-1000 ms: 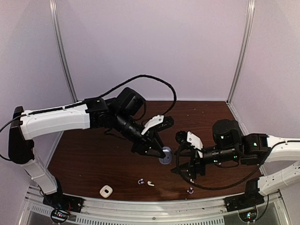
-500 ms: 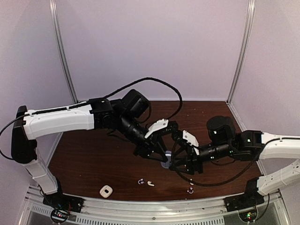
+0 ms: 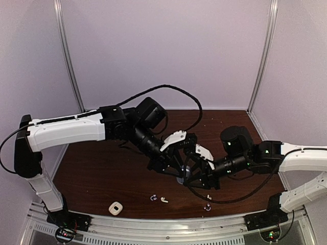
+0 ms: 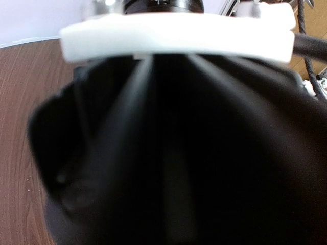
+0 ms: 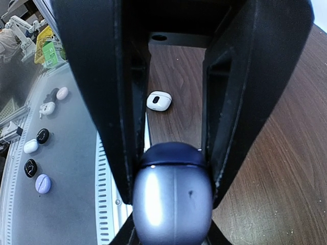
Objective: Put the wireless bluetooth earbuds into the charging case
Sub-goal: Pass from the left arm to the right
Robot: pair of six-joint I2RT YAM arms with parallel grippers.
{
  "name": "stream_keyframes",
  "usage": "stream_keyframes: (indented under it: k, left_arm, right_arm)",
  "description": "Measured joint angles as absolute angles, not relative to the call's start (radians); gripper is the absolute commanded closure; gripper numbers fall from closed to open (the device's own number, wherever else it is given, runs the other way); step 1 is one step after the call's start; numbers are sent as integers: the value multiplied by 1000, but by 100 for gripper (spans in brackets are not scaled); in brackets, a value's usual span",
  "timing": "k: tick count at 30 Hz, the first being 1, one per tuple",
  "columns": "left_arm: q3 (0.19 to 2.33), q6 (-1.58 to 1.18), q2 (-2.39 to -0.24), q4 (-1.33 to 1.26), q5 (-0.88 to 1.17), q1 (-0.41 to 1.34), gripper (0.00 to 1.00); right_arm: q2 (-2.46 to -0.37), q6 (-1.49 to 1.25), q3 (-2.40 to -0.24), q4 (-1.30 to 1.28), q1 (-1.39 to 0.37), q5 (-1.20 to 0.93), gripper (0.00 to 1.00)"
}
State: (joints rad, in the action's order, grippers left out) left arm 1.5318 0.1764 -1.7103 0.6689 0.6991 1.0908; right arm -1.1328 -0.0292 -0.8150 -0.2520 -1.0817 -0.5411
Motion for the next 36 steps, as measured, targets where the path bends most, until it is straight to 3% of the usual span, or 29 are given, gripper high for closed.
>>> stream_keyframes:
  k: [5, 12, 28, 31, 36]
  left_arm:
    - [1550, 186, -1725, 685, 695, 1093, 99]
    - [1562, 193, -1733, 691, 690, 1097, 99]
    - [1571, 202, -1747, 691, 683, 1099, 99]
    - [1571, 203, -1748, 691, 683, 1099, 99]
    - [1571, 208, -1748, 687, 682, 1099, 100]
  right_arm:
    - [-1139, -28, -821, -268, -1080, -550, 62]
    - [-1141, -24, -828, -287, -1077, -553, 68]
    - [-1141, -25, -830, -305, -1069, -554, 62]
    - [-1141, -25, -830, -305, -1068, -554, 55]
    - [-1137, -30, -830, -305, -1065, -553, 56]
